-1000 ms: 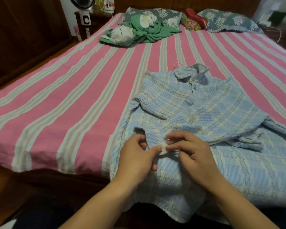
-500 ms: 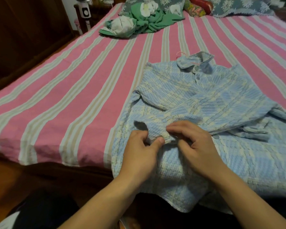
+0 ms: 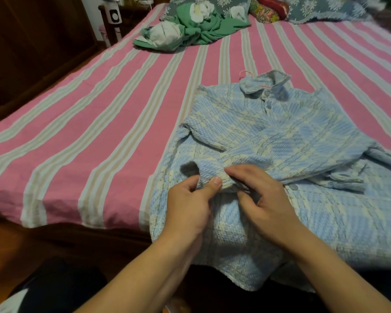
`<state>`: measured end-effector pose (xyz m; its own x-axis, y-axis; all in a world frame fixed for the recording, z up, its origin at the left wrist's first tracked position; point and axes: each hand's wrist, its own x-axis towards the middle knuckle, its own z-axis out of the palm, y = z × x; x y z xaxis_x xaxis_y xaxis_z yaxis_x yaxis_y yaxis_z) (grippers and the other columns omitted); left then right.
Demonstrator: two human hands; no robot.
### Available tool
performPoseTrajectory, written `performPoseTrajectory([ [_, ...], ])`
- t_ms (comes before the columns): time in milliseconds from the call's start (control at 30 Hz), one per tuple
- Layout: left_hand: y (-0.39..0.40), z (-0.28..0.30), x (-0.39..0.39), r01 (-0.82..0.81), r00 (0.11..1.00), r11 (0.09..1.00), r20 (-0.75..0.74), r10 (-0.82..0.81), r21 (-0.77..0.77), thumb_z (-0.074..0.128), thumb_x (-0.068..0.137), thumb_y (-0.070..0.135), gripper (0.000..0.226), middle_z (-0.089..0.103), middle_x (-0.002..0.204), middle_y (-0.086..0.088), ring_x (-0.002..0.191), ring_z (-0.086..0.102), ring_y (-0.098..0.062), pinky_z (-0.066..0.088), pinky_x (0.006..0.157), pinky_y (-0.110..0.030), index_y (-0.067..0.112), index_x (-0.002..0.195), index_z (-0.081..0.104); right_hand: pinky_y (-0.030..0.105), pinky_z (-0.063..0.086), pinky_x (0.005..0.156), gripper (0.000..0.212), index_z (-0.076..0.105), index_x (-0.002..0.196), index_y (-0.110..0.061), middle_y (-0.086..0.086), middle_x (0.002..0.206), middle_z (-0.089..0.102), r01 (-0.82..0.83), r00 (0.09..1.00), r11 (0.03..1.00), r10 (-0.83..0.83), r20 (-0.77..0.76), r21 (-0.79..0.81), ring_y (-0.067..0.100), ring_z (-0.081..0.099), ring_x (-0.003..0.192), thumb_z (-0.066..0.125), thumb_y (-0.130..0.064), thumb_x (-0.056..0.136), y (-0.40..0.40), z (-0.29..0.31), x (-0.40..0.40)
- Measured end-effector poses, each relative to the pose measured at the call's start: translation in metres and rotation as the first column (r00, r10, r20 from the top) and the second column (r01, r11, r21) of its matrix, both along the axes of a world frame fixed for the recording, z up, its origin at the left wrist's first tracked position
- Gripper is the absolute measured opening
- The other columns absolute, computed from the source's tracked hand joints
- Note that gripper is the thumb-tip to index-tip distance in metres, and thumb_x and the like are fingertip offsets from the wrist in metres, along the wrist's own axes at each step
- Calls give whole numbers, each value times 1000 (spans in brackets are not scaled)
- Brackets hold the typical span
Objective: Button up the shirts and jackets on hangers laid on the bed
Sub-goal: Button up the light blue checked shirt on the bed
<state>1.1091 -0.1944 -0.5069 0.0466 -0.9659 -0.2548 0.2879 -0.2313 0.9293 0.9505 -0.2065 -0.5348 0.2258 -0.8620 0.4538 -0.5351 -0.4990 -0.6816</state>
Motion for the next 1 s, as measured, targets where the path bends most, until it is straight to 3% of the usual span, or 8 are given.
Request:
performPoseTrajectory([
  [67, -1, 1, 1, 9, 1000, 1000, -25, -9, 6, 71, 91, 7, 8, 75, 72, -8, 61, 70, -17, 52, 53, -21, -1, 91, 74, 13, 40, 102, 49, 66, 128, -10, -4, 125, 63, 4, 1000, 1000, -4, 0, -5, 2, 56, 121, 55, 3, 82, 0, -1, -1],
  [200, -5, -1, 6, 80, 977, 997, 200, -81, 11, 72, 94, 19, 14, 50, 48, 5, 36, 43, -9, 34, 39, -18, 6, 89, 66, 16, 43, 99, 47, 68, 123, -10, -3, 119, 65, 35, 998, 999, -37, -47, -40, 4, 59, 115, 54, 2, 80, -1, -3, 0],
  [300, -7, -4, 11, 184, 894, 983, 416, -167, 0, 70, 95, 33, 17, 52, 47, 5, 43, 57, -20, 49, 45, -33, 19, 100, 62, 17, 49, 90, 42, 71, 112, -9, -2, 109, 67, 83, 996, 995, -84, -19, -52, 6, 62, 104, 52, 5, 77, 0, -2, 0],
  [467, 3, 20, 15, 318, 556, 924, 831, 0, -212, 65, 89, 51, 51, 42, 48, 4, 47, 40, -15, 37, 53, -38, 18, 60, 39, 22, 54, 84, 37, 73, 95, -13, -5, 96, 68, 231, 956, 973, -232, 177, 27, 8, 66, 95, 51, 7, 74, 3, 5, 4],
  [600, 8, 60, 49, 363, 211, 929, 977, -6, -73, 49, 97, 56, 57, 60, 51, -1, 52, 61, -18, 52, 59, -34, 12, 62, 60, 14, 49, 83, 43, 69, 88, -27, -13, 95, 64, 375, 901, 920, -391, 189, 114, 0, 62, 93, 53, 12, 80, 8, 40, -23],
  [767, -20, 110, 84, 355, 143, 932, 989, 25, -75, 50, 98, 53, 55, 69, 61, -10, 62, 69, -32, 59, 67, -47, 11, 67, 67, 28, 48, 74, 32, 69, 87, -23, -3, 95, 70, 543, 840, 823, -531, -115, 166, 13, 65, 88, 51, 2, 93, -4, 110, -92],
  [900, -76, 125, 42, 484, 216, 875, 972, -91, -26, 55, 100, 42, 41, 72, 68, -4, 69, 71, -28, 59, 69, -45, 16, 72, 68, 34, 48, 87, 27, 71, 113, -15, 6, 126, 66, 557, 808, 770, -414, -420, 313, 24, 61, 108, 49, -6, 99, -63, 134, -123],
  [1000, -126, 99, -4, 608, 112, 793, 983, -144, 47, 54, 101, 42, 26, 70, 89, 0, 80, 65, -21, 54, 71, -36, 22, 90, 66, 35, 51, 90, 31, 68, 121, -14, 6, 128, 66, 549, 781, 774, -341, -523, 315, 25, 63, 107, 48, -7, 99, -108, 125, -134],
])
